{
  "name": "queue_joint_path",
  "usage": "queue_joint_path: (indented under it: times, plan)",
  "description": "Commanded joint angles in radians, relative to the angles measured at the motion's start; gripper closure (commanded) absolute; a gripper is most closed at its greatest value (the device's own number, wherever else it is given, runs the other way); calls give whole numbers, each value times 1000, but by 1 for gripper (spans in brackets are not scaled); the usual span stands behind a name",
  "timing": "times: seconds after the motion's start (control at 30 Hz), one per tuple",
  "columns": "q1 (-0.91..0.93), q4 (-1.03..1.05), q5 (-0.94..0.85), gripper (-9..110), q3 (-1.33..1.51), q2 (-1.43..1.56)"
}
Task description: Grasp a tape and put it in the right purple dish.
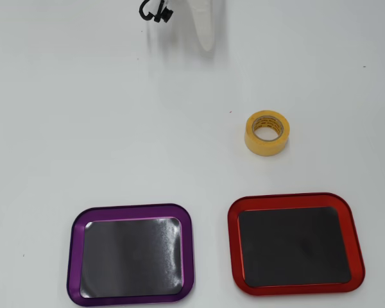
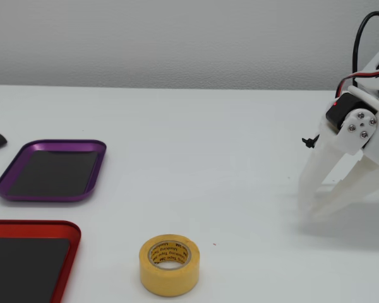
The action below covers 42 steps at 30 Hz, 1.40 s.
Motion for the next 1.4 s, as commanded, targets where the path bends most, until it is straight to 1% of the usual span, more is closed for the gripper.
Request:
queue_joint_path:
  times: [0.0,0.37,0.43,0.57,0.67,0.77,0.93,1.07,1.2,1.37]
  plan:
    - [74,-118,-225,101,-95,43]
    - [72,-121,-215,101,9,60]
    - [72,-130,-216,101,-6,46]
    - [74,-112,-215,96,-172,14]
    - [75,-98,-219,96,-272,-144]
    - [66,-110,-225,96,-383,-402]
    - [60,-95,-229,95,-673,-848]
    - [64,-49,-210,95,-891,-1127]
    - [69,5,-161,95,-1039,-1308]
    - [61,14,-161,95,-1101,-1390]
